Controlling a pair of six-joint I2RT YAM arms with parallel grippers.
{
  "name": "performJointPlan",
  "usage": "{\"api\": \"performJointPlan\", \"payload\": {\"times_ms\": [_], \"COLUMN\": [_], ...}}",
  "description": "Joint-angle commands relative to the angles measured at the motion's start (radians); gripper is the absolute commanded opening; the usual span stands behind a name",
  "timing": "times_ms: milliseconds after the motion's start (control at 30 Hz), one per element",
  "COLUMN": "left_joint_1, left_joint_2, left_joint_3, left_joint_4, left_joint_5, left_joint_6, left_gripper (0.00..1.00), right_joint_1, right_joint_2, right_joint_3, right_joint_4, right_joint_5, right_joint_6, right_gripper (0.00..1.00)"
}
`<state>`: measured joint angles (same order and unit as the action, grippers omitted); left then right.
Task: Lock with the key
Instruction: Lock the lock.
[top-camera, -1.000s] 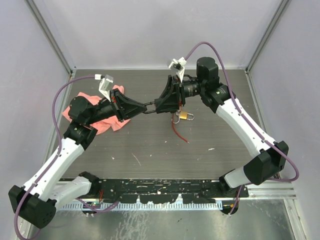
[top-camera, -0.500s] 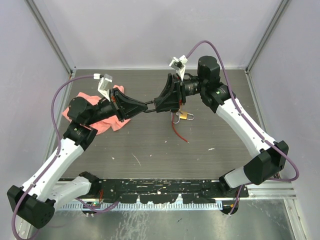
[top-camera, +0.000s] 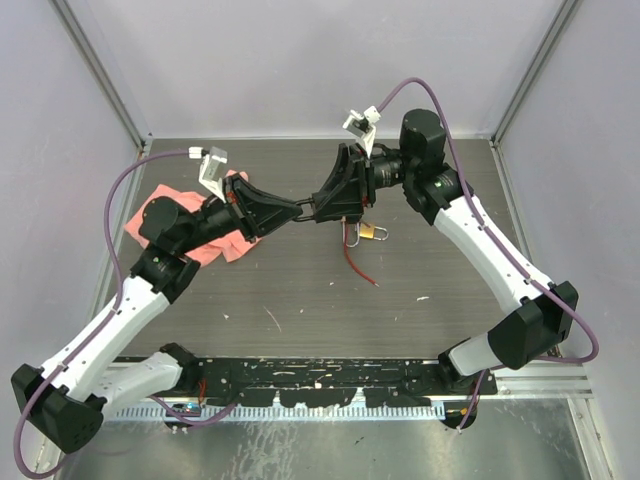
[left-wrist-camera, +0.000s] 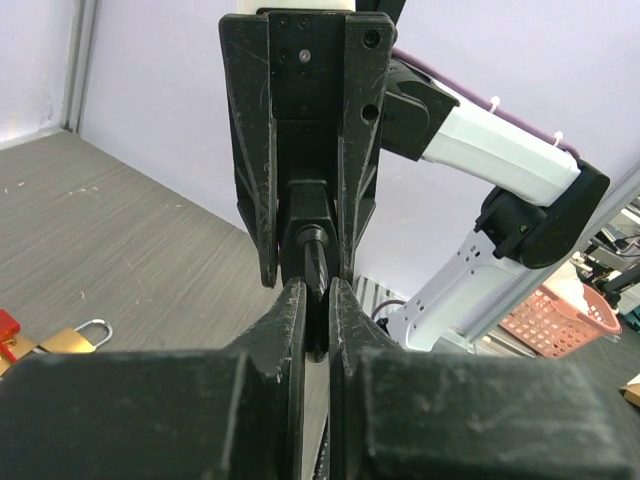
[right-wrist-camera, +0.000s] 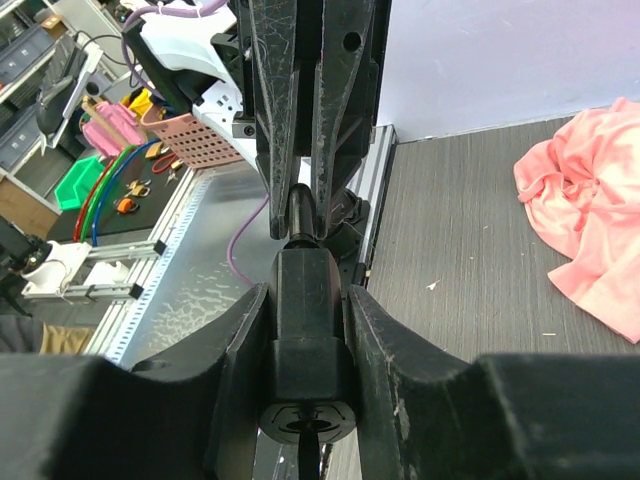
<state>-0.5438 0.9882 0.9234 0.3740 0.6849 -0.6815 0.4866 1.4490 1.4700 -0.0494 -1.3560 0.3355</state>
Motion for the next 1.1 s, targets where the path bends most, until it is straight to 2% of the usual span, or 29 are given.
{"api": "performJointPlan", "payload": {"times_ms": [0,300,367,433,500,667,900,1067], "left_joint_1": [-0.105,-0.170,-0.187,-0.191,-0.192,-0.219,-0.297,-0.344], "left_joint_2": [0.089,0.135,0.140,0.148,0.154,0.204,0.251,0.246], "left_joint_3": [0.028,0.025,0.011,-0.001,-0.007,0.006,-0.087,-0.203], "left_joint_4": [0.023,-0.050,-0.065,-0.063,-0.039,0.019,0.190,0.268], "left_joint_5": [-0.032,-0.078,-0.087,-0.094,-0.101,-0.072,-0.104,-0.177], "left_joint_6": [0.053,0.126,0.144,0.147,0.140,0.103,0.020,-0.020], "left_gripper": [0.00,0.00,0.00,0.00,0.00,0.00,0.00,0.00], "right_joint_1": [0.100,0.083,0.084,0.084,0.087,0.100,0.089,0.025], "right_joint_2": [0.010,0.036,0.039,0.044,0.049,0.061,0.070,0.071], "right_joint_3": [0.010,0.062,0.034,-0.016,-0.053,-0.043,-0.010,0.002], "right_joint_4": [0.136,0.219,0.319,0.490,0.615,0.605,0.591,0.778], "right_joint_5": [0.075,0.080,0.075,0.077,0.077,0.082,0.093,0.101], "right_joint_6": [0.015,0.081,0.169,0.300,0.389,0.380,0.375,0.540], "right_gripper": [0.01,0.01,0.01,0.01,0.01,0.01,0.01,0.01]}}
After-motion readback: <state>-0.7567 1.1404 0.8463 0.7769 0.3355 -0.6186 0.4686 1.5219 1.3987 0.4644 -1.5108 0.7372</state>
